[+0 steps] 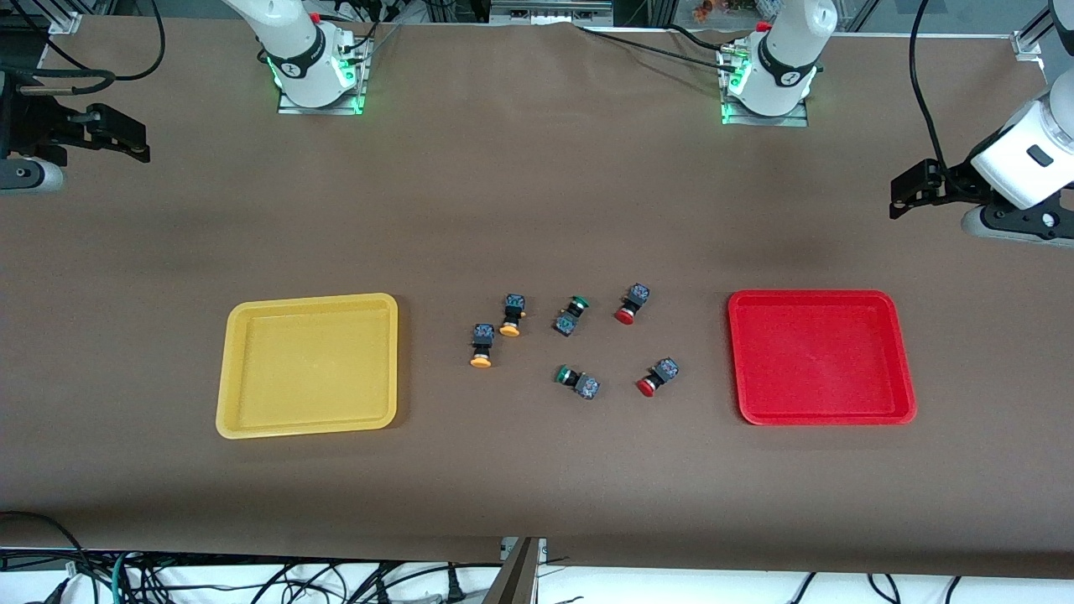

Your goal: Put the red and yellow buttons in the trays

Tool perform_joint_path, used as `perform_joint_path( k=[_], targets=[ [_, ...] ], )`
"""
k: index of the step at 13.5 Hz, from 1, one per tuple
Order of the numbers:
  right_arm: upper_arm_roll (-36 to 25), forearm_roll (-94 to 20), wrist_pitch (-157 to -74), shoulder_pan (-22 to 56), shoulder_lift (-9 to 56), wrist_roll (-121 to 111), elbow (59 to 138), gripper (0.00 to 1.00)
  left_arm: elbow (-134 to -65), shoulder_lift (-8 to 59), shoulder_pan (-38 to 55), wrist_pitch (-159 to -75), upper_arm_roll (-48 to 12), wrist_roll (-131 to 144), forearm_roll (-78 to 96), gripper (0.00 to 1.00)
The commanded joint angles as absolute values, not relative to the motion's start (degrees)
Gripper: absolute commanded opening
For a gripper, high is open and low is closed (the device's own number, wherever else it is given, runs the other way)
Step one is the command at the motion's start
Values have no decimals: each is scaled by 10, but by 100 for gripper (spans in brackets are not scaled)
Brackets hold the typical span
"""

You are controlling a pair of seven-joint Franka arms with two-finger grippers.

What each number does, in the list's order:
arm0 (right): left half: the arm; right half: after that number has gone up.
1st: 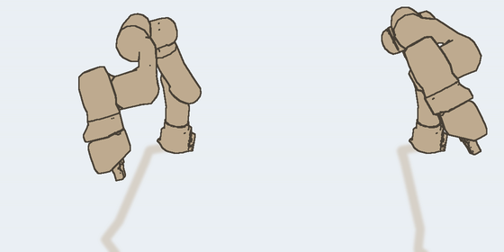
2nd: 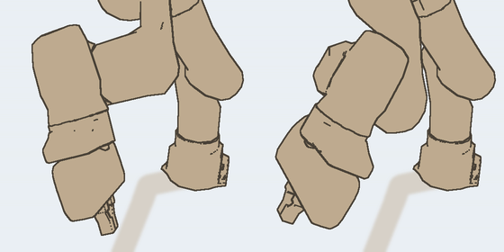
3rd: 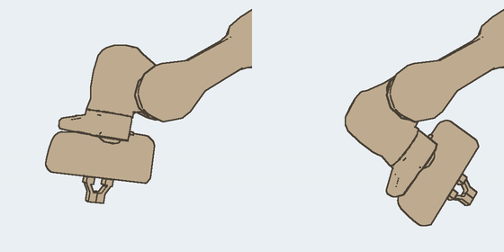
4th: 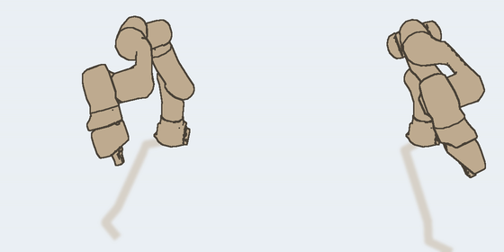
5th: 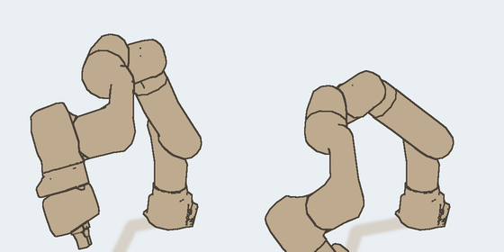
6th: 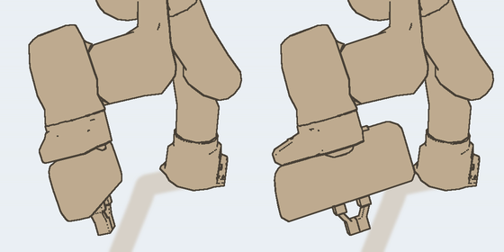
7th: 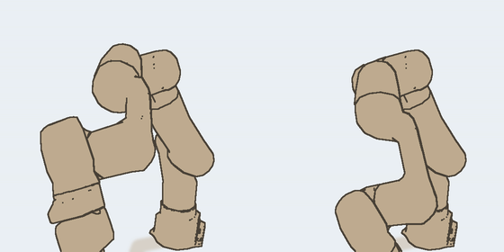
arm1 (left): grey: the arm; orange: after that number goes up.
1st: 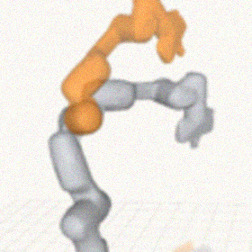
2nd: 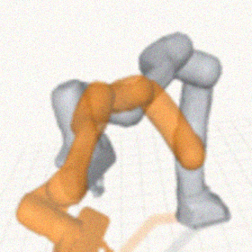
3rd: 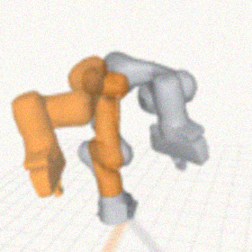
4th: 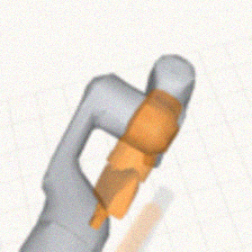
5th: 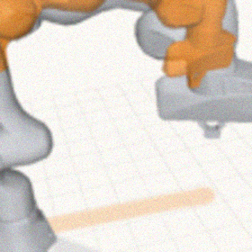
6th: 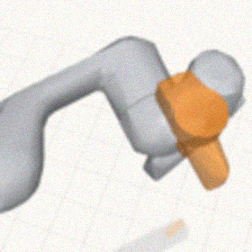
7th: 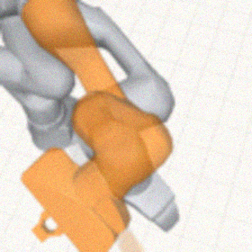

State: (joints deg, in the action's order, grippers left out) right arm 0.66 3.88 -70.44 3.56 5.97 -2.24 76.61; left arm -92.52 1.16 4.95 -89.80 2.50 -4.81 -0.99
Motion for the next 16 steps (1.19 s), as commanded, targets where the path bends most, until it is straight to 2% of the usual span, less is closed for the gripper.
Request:
perform_joint_path(
  k=[1, 12, 16],
  targets=[
    [11, 40, -702, 27, 59, -26, 763, 100, -906, 19, 54, -890, 25, -49, 4, 100],
    [11, 41, -730, 27, 79, -21, 764, 100, -900, 20, 54, -887, 25, -47, 4, 100],
    [15, 46, -764, 50, 124, -25, 766, 100, -900, 20, 54, -887, 25, -47, 4, 100]
  ],
)
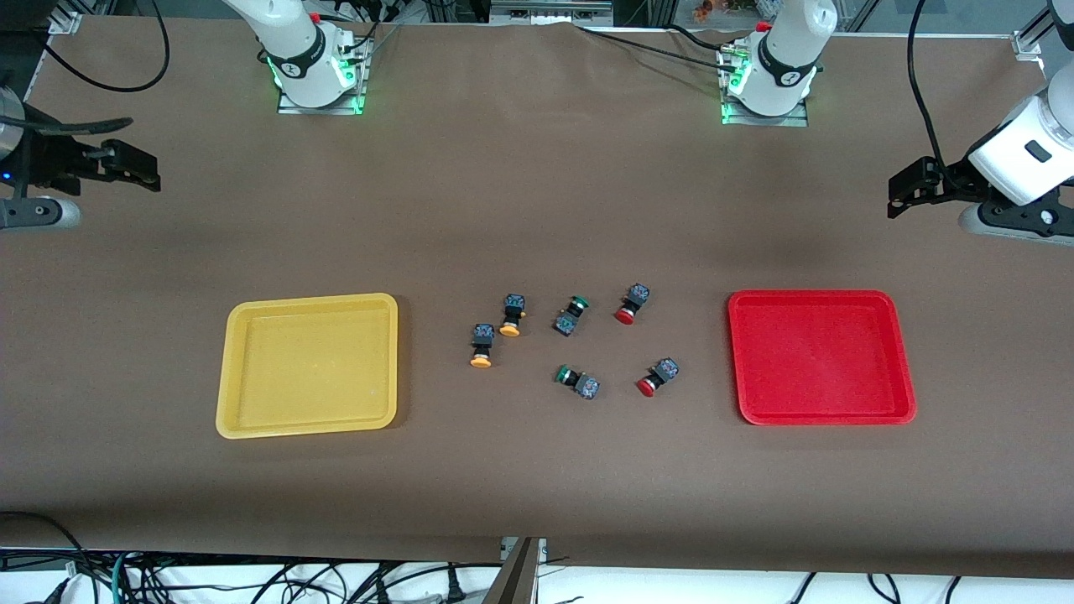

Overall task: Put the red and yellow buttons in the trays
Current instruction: 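Reach the right gripper past the yellow tray to a yellow button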

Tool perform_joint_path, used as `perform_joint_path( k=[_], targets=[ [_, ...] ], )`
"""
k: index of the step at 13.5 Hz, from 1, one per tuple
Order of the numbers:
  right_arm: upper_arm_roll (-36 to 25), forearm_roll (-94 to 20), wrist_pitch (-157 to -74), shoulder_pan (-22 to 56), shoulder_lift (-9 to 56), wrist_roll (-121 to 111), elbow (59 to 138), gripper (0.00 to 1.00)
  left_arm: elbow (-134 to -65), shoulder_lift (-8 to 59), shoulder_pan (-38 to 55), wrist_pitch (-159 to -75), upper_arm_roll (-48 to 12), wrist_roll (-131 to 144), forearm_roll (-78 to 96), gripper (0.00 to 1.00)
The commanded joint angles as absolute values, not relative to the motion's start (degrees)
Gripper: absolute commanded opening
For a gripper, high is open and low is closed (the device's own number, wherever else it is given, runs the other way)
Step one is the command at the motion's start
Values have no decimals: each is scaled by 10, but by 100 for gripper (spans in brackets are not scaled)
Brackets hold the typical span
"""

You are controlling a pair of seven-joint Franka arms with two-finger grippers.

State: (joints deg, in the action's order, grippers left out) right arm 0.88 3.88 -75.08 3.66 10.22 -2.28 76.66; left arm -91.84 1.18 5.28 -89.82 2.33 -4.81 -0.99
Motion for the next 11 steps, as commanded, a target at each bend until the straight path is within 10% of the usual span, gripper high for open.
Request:
perform_joint_path(
  k=[1, 11],
  targets=[
    [15, 45, -765, 64, 147, -24, 765, 100, -900, 20, 54, -887, 25, -47, 4, 100],
    [18, 14, -1010, 210, 331, 167, 766, 100, -898, 19, 54, -886, 22, -47, 4, 100]
  ],
)
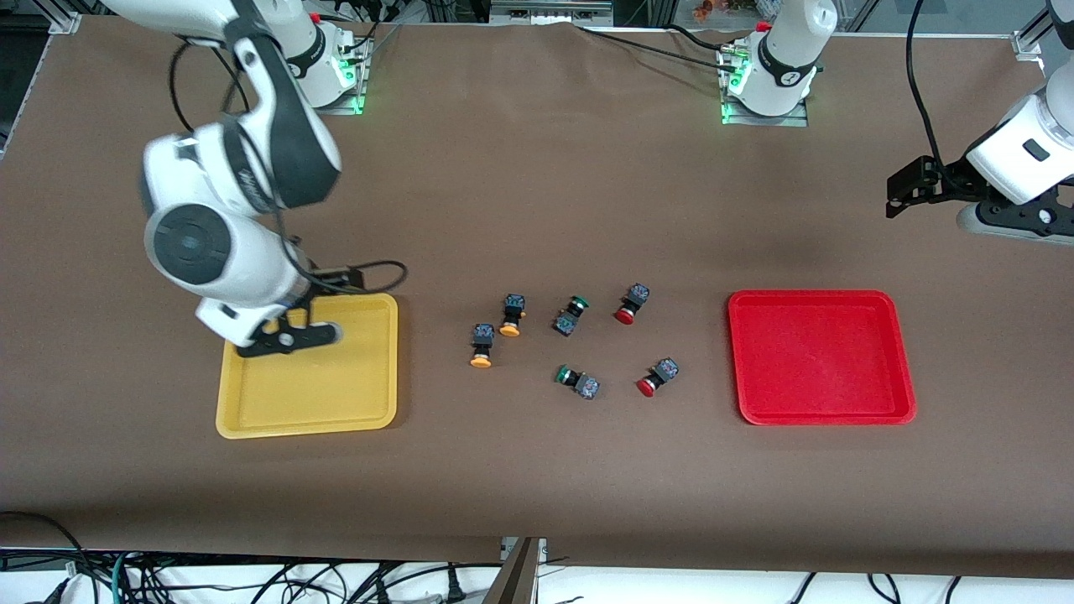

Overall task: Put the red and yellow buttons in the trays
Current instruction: 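Reach the right gripper past the yellow tray to a yellow button, then grasp the yellow button with the right gripper while the left gripper descends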

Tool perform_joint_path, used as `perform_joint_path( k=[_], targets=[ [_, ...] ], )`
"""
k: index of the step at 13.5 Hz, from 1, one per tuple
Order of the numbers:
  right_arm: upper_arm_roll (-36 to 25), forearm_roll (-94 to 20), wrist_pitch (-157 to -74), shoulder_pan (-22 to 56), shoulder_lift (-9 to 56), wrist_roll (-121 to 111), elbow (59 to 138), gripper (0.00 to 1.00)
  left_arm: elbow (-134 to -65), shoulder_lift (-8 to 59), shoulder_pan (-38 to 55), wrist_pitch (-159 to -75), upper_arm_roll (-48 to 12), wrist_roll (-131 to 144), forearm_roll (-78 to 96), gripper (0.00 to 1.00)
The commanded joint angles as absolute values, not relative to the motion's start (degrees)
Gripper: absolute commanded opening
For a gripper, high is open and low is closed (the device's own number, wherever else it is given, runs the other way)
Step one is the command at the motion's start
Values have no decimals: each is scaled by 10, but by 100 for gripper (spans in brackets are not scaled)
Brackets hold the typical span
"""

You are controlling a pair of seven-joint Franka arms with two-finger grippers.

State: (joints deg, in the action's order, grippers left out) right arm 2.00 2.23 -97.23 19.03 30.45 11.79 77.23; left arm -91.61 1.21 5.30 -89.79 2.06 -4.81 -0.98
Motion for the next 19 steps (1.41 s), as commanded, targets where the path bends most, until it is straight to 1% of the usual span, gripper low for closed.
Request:
perform_joint_path(
  k=[1, 4, 7, 9, 11, 14, 16, 17, 18, 19],
  targets=[
    [18, 14, -1037, 227, 346, 217, 766, 100, -898, 19, 54, -886, 22, -47, 4, 100],
    [18, 13, -1097, 258, 381, 315, 766, 100, -898, 19, 54, -886, 22, -47, 4, 100],
    [18, -24, -1155, 306, 414, 414, 766, 100, -898, 20, 54, -886, 23, -47, 4, 100],
    [18, -27, -1187, 322, 436, 470, 767, 100, -898, 21, 54, -887, 23, -51, 4, 100],
    [18, -25, -1229, 355, 464, 522, 767, 100, -900, 25, 56, -884, 22, -51, 4, 100],
    [18, -26, -1271, 372, 497, 554, 767, 100, -898, 85, 97, -871, 21, -54, 7, 100],
    [18, -25, -1280, 383, 506, 561, 767, 100, -893, 146, 125, -875, 15, -55, 32, 100],
    [18, -25, -1281, 383, 510, 561, 767, 100, -875, 183, 130, -891, 14, -55, 34, 100],
    [18, -25, -1281, 383, 512, 560, 767, 95, -853, 215, 133, -915, 13, -56, 34, 100],
    [18, -25, -1285, 383, 512, 560, 767, 71, -838, 242, 141, -934, 11, -58, 34, 100]
  ],
)
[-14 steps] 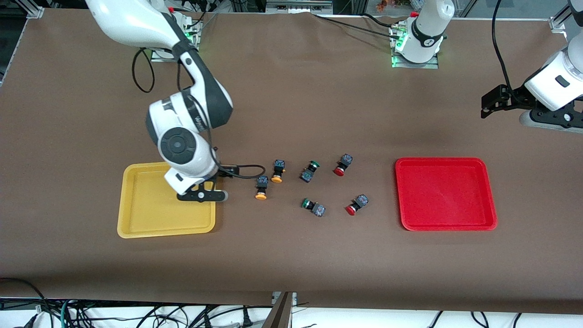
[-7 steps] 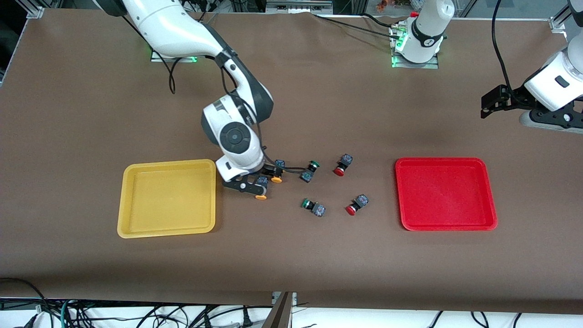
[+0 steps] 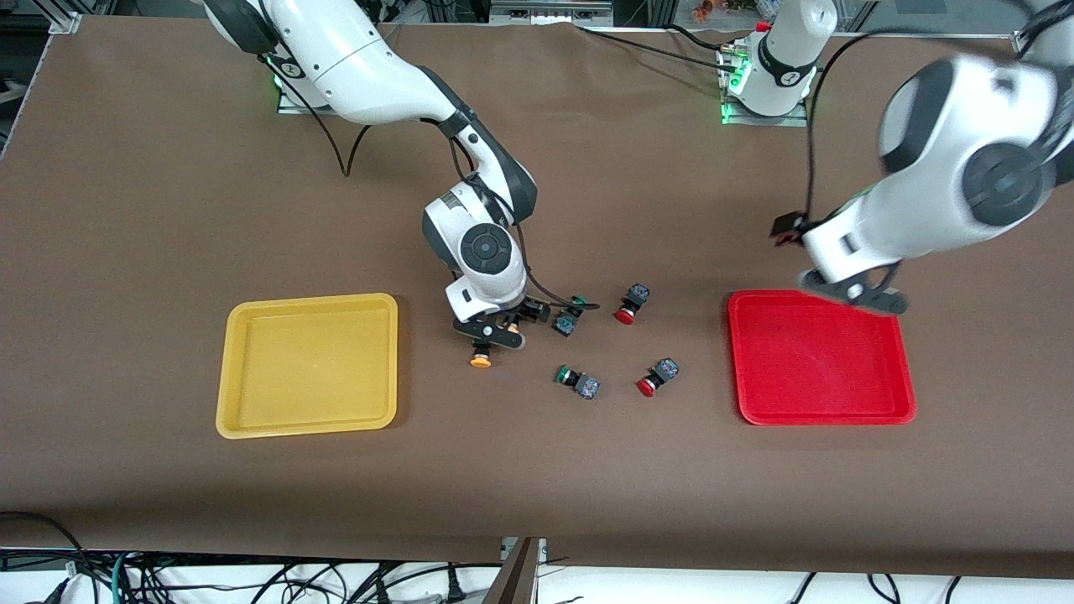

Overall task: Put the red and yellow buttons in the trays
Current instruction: 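Grasp the yellow button with the right gripper while the left gripper descends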

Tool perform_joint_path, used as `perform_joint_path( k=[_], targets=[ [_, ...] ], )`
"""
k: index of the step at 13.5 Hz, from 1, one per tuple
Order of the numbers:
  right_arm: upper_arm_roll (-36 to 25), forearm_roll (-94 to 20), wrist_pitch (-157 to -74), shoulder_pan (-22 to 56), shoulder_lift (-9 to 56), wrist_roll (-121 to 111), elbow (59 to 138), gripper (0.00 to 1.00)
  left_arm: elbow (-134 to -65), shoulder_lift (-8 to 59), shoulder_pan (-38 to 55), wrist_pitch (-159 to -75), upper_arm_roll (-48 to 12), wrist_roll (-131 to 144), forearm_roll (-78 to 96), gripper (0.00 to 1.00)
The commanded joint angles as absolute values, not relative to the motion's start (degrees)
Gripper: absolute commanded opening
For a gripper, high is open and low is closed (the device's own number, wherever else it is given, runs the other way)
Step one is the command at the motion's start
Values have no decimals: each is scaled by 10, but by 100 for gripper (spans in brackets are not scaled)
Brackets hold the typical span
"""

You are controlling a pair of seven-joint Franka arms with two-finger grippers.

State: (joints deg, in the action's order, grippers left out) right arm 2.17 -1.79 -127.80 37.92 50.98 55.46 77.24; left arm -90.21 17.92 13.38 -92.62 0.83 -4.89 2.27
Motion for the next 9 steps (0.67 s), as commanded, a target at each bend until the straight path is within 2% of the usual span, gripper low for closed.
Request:
perform_joint_path(
  k=[1, 2, 3, 7, 9],
  targets=[
    [18, -25, -1287, 383, 513, 560, 768, 41, -829, 259, 143, -954, 8, -70, 35, 100],
    [18, -25, -1287, 383, 513, 558, 768, 16, -828, 273, 150, -981, 3, -86, 37, 100],
    [18, -25, -1287, 382, 512, 557, 767, 0, -831, 285, 151, -1004, 1, -99, 42, 100],
    [16, -25, -1269, 372, 496, 541, 765, 0, -829, 336, 153, -1095, -32, -121, 62, 100],
    [17, -26, -1201, 340, 465, 481, 764, 0, -829, 353, 156, -1129, -39, -122, 62, 100]
  ],
)
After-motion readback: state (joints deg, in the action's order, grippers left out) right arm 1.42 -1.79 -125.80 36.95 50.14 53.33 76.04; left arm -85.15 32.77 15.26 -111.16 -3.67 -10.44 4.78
